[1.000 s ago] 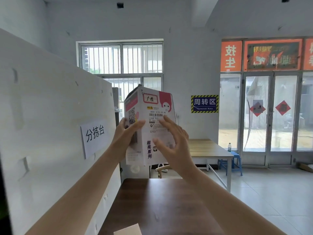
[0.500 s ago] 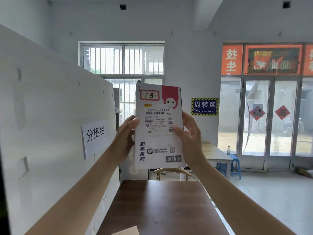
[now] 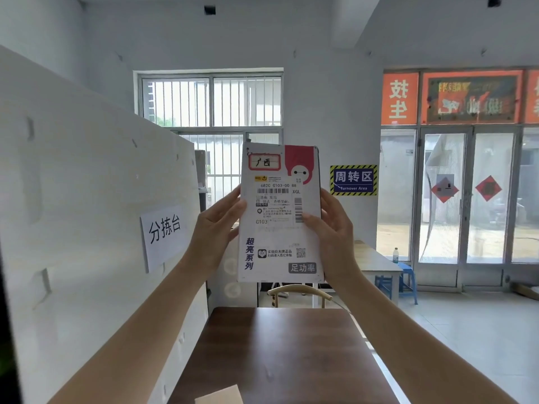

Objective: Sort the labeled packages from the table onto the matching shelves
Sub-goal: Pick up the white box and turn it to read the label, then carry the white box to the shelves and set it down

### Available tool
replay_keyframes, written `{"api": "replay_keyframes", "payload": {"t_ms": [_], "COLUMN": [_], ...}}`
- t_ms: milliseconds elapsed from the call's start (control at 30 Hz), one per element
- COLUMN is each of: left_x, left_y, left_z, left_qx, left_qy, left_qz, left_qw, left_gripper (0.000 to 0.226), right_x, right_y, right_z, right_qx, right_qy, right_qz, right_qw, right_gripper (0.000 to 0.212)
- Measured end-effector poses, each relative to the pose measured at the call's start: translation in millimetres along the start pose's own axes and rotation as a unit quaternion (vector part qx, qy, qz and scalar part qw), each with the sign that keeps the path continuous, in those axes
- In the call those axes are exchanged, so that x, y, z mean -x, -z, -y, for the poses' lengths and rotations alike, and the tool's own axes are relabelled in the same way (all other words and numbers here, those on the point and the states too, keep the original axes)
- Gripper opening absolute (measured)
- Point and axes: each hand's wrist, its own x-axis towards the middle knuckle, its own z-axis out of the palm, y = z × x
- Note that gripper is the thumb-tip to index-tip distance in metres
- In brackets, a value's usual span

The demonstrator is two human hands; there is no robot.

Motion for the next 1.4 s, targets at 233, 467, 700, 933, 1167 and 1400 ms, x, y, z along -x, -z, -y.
{"api": "replay_keyframes", "payload": {"t_ms": [233, 467, 700, 933, 1167, 1400], "left_x": [8.2, 14.3, 15.9, 12.7, 10.5, 59.0], "left_y": [-5.9, 0.0, 35.3, 64.3, 77.7, 78.8], "left_z": [8.7, 21.6, 14.5, 17.3, 4.8, -62.2], "left_qx": [-0.015, 0.007, -0.051, -0.103, -0.175, -0.318], "left_qy": [-0.031, -0.020, -0.045, -0.052, -0.082, -0.148], "left_qz": [-0.049, -0.065, -0.081, -0.134, -0.214, -0.423], "left_qw": [0.998, 0.998, 0.994, 0.984, 0.958, 0.835], "left_gripper": [0.056, 0.049, 0.042, 0.043, 0.041, 0.044], "right_x": [4.3, 10.4, 10.1, 3.2, -27.1, -26.3], "right_y": [-8.0, -22.2, -59.7, -91.7, -122.4, -207.2], "right_z": [-10.4, -26.9, -37.0, -60.1, -83.5, -91.4], "right_qx": [0.005, 0.008, -0.028, -0.090, -0.219, -0.438], "right_qy": [0.007, -0.009, -0.010, -0.021, -0.035, -0.071], "right_qz": [0.019, 0.006, 0.020, 0.051, 0.151, 0.306], "right_qw": [1.000, 1.000, 0.999, 0.994, 0.963, 0.842], "right_gripper": [0.051, 0.050, 0.047, 0.047, 0.046, 0.050]}}
